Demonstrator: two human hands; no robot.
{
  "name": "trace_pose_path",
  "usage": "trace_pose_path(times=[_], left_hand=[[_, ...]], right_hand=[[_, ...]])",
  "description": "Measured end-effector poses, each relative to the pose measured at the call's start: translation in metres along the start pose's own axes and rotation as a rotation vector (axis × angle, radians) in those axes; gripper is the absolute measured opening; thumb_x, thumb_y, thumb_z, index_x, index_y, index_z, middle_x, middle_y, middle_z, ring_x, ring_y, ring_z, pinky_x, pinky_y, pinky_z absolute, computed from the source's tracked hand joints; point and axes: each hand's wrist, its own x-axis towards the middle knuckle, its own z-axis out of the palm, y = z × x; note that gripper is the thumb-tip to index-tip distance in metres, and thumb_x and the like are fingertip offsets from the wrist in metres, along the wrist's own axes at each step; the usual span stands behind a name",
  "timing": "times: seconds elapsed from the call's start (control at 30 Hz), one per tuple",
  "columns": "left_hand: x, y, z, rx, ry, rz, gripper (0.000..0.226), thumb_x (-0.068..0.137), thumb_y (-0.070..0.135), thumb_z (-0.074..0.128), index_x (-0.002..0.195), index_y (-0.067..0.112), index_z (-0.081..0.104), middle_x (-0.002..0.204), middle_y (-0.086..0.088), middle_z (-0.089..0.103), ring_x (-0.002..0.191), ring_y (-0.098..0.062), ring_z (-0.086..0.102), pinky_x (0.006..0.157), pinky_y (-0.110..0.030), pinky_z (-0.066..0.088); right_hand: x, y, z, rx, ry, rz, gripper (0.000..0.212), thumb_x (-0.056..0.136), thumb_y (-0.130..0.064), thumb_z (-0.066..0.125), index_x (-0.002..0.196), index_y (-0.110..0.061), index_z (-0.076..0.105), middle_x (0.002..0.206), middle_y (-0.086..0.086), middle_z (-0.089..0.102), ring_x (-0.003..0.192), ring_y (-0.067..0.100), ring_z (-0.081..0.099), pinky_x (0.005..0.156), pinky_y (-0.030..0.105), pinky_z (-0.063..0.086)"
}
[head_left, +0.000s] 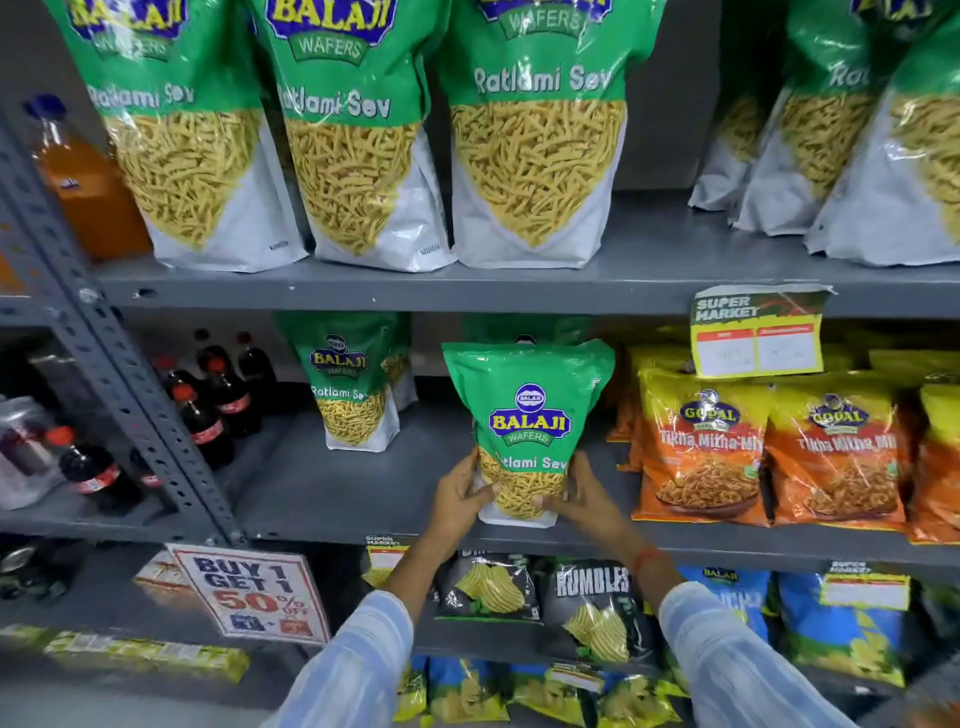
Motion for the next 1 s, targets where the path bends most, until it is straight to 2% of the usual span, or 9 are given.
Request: trace_pose_path(times=[0.13,0.3,0.43,0.5,0.57,0.67,0.73,0.83,1.0], left_hand=[[0.006,-0.012,0.000,-0.005,0.032,-0.035,0.067,0.080,-0.011,0.064,0.140,0.002,0.036,0.139,-0.004,0.047,0.111,0.008,0.058,0.110,-0.041,0.038],[0.004,-0.016,0.004,-0.001,0.052,-0.034,0.068,0.080,-0.008,0.066,0.141,0.003,0.036,0.139,-0.002,0.048,0.130,-0.023,0.049,0.111,-0.049,0.037],[-0.007,0.010,0.008,0.028,0.050,-0.028,0.073,0.082,-0.004,0.066,0.142,0.017,0.030,0.138,0.018,0.038,0.133,-0.016,0.039,0.097,-0.010,0.041],[-0.019,0.033,0.011,0.107,0.115,-0.007,0.080,0.084,0.013,0.068,0.148,0.017,0.021,0.143,0.014,0.030,0.132,-0.005,0.027,0.098,-0.009,0.032],[-0.032,0.058,0.012,0.228,0.234,0.115,0.078,0.088,0.027,0.064,0.150,0.018,0.018,0.152,0.010,0.025,0.135,0.000,0.021,0.110,-0.023,0.027],[-0.049,0.105,0.015,0.322,0.438,0.438,0.056,0.095,0.027,0.053,0.146,0.016,0.033,0.154,0.004,0.032,0.140,0.003,0.026,0.115,-0.021,0.025],[-0.057,0.143,0.014,0.348,0.560,0.625,0.048,0.097,0.023,0.049,0.142,0.010,0.040,0.151,-0.002,0.039,0.141,-0.008,0.033,0.116,-0.027,0.028],[-0.061,0.194,0.008,0.357,0.692,0.841,0.044,0.097,0.019,0.047,0.140,0.010,0.041,0.149,-0.011,0.043,0.140,-0.022,0.038,0.112,-0.052,0.035],[-0.044,0.260,-0.018,0.393,0.816,0.948,0.049,0.096,0.021,0.050,0.142,0.008,0.038,0.150,-0.006,0.040,0.140,-0.022,0.037,0.115,-0.041,0.031]], right_hand=[[0.010,0.007,-0.001,0.042,-0.017,0.023,0.069,0.077,0.005,0.073,0.130,-0.016,0.033,0.129,-0.005,0.052,0.129,0.018,0.046,0.100,0.028,0.048],[0.013,0.011,0.000,0.049,-0.034,0.023,0.070,0.077,0.008,0.071,0.127,-0.022,0.033,0.129,-0.005,0.050,0.129,0.020,0.045,0.101,0.026,0.048],[-0.001,-0.012,0.006,0.016,0.015,0.043,0.079,0.077,-0.013,0.079,0.137,-0.016,0.028,0.137,0.000,0.046,0.129,0.017,0.043,0.096,0.021,0.046],[-0.013,-0.032,0.014,0.020,0.223,-0.042,0.085,0.080,-0.030,0.076,0.146,-0.015,0.024,0.143,-0.004,0.040,0.133,0.013,0.037,0.104,0.029,0.039],[-0.028,-0.054,0.023,-0.034,0.528,-0.225,0.072,0.085,-0.043,0.064,0.141,-0.010,0.035,0.140,0.003,0.042,0.132,0.017,0.038,0.108,0.037,0.037],[-0.045,-0.098,0.037,-0.070,0.764,-0.524,0.031,0.092,-0.031,0.049,0.118,-0.014,0.049,0.114,0.000,0.045,0.109,0.025,0.049,0.094,0.051,0.046],[-0.054,-0.136,0.045,-0.052,0.753,-0.667,0.020,0.093,-0.025,0.047,0.111,-0.017,0.049,0.107,-0.001,0.044,0.102,0.024,0.049,0.089,0.048,0.047],[-0.057,-0.196,0.052,-0.021,0.734,-0.811,0.022,0.093,-0.019,0.048,0.111,-0.006,0.052,0.106,0.002,0.046,0.099,0.024,0.049,0.089,0.040,0.045],[-0.052,-0.284,0.055,0.008,0.701,-0.983,0.027,0.093,-0.019,0.049,0.113,-0.001,0.052,0.111,0.002,0.048,0.104,0.026,0.051,0.092,0.038,0.044]])
